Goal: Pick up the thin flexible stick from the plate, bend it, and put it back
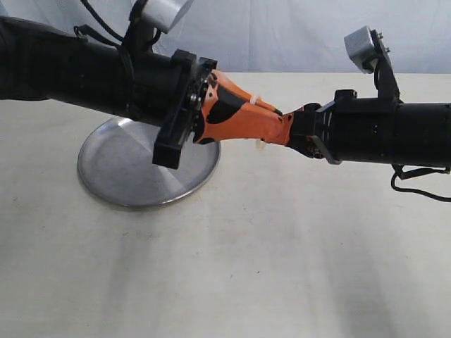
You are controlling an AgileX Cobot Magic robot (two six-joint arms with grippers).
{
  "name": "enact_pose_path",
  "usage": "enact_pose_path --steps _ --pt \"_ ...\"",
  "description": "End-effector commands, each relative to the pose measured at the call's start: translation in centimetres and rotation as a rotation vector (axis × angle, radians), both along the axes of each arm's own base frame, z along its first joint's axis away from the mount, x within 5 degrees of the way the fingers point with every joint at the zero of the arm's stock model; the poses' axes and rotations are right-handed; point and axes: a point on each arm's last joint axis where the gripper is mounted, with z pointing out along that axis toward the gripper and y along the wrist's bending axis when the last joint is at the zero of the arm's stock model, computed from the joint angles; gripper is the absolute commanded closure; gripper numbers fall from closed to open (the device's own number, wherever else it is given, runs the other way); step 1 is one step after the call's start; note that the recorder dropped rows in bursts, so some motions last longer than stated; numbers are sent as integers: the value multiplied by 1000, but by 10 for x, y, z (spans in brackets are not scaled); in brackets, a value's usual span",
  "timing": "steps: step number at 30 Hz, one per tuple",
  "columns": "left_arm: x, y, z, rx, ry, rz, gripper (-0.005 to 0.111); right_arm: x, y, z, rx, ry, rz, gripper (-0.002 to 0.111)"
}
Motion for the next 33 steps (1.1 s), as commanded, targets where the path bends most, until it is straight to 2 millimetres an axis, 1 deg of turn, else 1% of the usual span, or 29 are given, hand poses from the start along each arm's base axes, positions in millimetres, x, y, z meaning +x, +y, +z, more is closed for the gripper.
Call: enact_pose_path --steps 1,5,11,15,22,29,33 --pt "10 1 7 -44 -5 91 107 -11 8 -1 8 -18 132 109" --pt "12 1 11 -77 13 117 107 -14 10 -2 1 -13 165 109" --pt "15 1 11 -83 19 148 107 -23 26 -3 -10 -5 244 109" --pt "15 1 10 -76 15 148 107 -26 31 -2 0 -5 261 109" --pt "16 1 6 -27 18 167 107 -30 33 0 21 -37 320 109" --pt "20 2 2 28 83 221 107 -32 33 -1 -4 -54 348 109" --pt "20 2 0 47 87 221 107 -32 33 -1 -8 -72 360 109"
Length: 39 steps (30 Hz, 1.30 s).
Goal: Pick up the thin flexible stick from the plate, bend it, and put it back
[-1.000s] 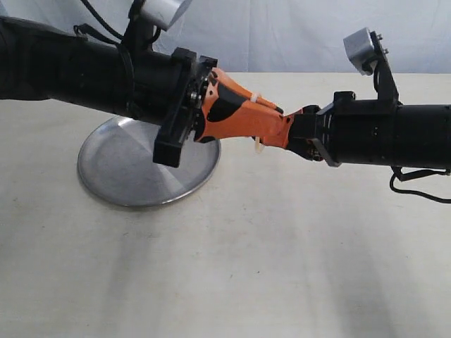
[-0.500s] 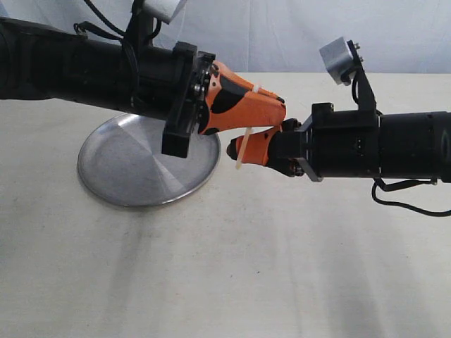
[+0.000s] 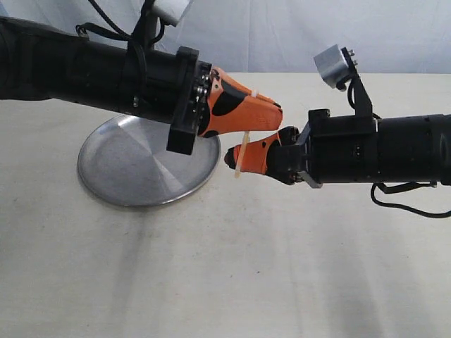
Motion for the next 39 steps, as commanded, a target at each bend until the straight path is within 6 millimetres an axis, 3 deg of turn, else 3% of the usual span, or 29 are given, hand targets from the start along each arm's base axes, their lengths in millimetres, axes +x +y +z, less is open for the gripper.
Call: enact_pose_path --steps 1,39 --pt "11 2 3 12 9 113 107 -13 6 1 1 -52 151 109" --pt "31 7 -21 190 167 355 107 -24 11 13 126 -171 296 109"
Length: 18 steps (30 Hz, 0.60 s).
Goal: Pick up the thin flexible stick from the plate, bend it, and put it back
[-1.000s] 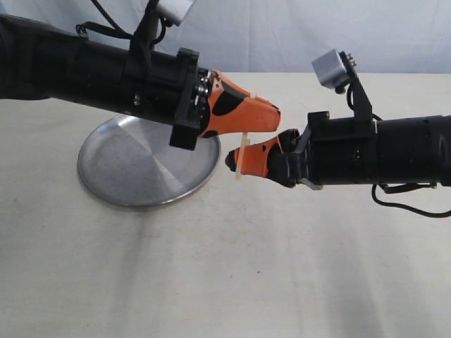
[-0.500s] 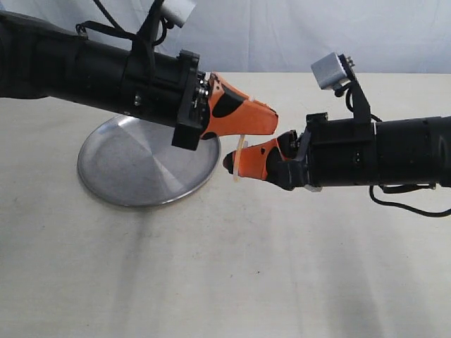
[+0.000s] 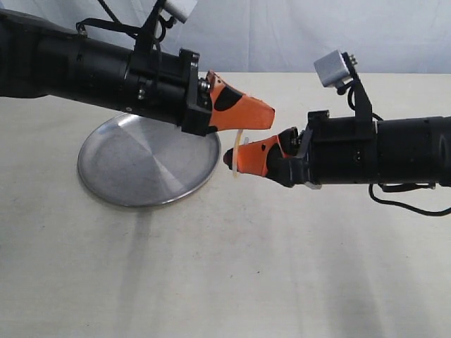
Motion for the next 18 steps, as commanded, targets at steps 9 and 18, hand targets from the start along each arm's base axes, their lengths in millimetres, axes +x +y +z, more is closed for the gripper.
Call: enact_pose_path --steps 9,18 --pt "28 3 -29 107 57 213 107 -24 10 14 110 -112 262 109" --pt "29 3 -29 90 223 283 107 -24 10 14 94 -168 279 109"
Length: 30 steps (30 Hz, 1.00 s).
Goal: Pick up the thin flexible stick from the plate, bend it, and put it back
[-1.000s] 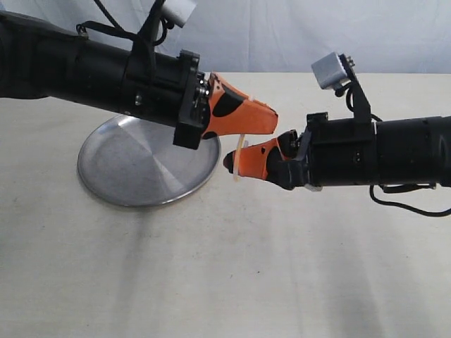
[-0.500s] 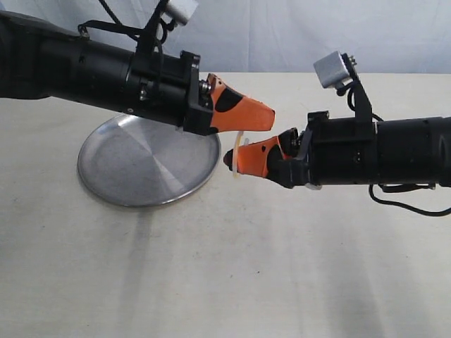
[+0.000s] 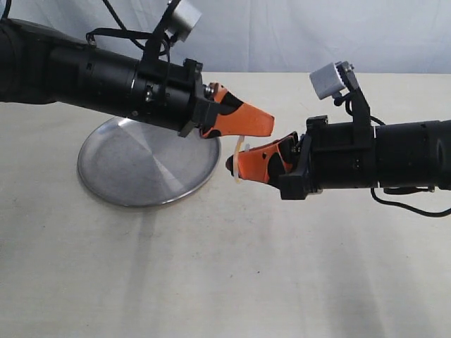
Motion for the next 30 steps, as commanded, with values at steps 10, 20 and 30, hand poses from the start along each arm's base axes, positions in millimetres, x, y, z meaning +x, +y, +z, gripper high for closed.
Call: enact_pose_path --steps 10,20,30 --pt "25 6 -16 85 139 274 107 -25 11 18 95 -206 305 109" --pt "28 5 -29 103 219 293 107 -26 11 17 77 -259 324 109" --pt "34 0 -50 95 303 291 107 -26 11 17 71 -284 332 109"
